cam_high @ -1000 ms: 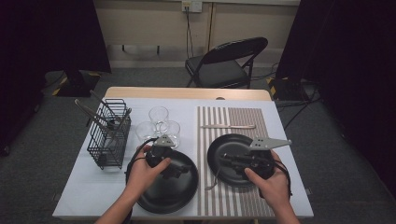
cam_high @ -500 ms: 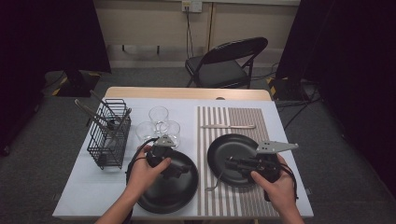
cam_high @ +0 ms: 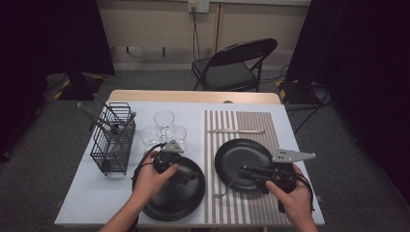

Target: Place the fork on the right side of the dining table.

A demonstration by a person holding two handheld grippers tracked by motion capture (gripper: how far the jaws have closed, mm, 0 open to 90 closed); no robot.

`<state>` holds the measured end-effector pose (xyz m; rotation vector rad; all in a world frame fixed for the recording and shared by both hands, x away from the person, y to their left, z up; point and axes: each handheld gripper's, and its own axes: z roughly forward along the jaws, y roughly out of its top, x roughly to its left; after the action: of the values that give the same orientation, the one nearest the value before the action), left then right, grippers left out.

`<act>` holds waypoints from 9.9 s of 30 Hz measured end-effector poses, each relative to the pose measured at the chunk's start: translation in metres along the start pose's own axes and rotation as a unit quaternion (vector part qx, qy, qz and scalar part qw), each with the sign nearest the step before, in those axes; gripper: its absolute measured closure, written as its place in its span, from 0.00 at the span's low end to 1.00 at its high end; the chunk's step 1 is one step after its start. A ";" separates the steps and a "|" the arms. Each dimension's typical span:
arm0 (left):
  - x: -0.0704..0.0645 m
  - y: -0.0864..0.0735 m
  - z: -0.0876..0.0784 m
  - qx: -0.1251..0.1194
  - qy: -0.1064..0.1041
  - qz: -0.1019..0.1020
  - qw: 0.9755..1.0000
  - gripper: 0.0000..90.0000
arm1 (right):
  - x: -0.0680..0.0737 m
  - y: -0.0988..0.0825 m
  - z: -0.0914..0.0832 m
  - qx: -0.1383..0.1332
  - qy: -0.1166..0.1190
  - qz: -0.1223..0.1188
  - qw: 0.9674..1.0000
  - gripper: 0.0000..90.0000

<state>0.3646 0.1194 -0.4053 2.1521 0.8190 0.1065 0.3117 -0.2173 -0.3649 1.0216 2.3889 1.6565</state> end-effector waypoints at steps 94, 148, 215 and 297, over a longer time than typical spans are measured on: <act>-0.001 0.005 0.009 0.003 -0.022 0.020 1.000 0.22 | -0.039 -0.056 -0.030 0.036 -0.062 0.054 0.996 0.79; 0.000 0.003 0.005 0.003 -0.021 0.019 1.000 0.22 | -0.047 -0.083 -0.037 0.110 -0.169 -0.007 0.979 0.30; 0.002 0.003 0.002 0.004 -0.020 0.017 1.000 0.22 | -0.051 -0.105 -0.019 0.181 -0.181 -0.041 0.966 0.33; 0.010 -0.016 -0.017 -0.005 -0.002 -0.003 1.000 0.22 | -0.046 -0.048 -0.003 0.123 -0.162 -0.009 0.979 0.31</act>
<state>0.3582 0.1434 -0.4073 2.1402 0.8210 0.1032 0.3231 -0.2544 -0.4186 1.1944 2.4052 1.1032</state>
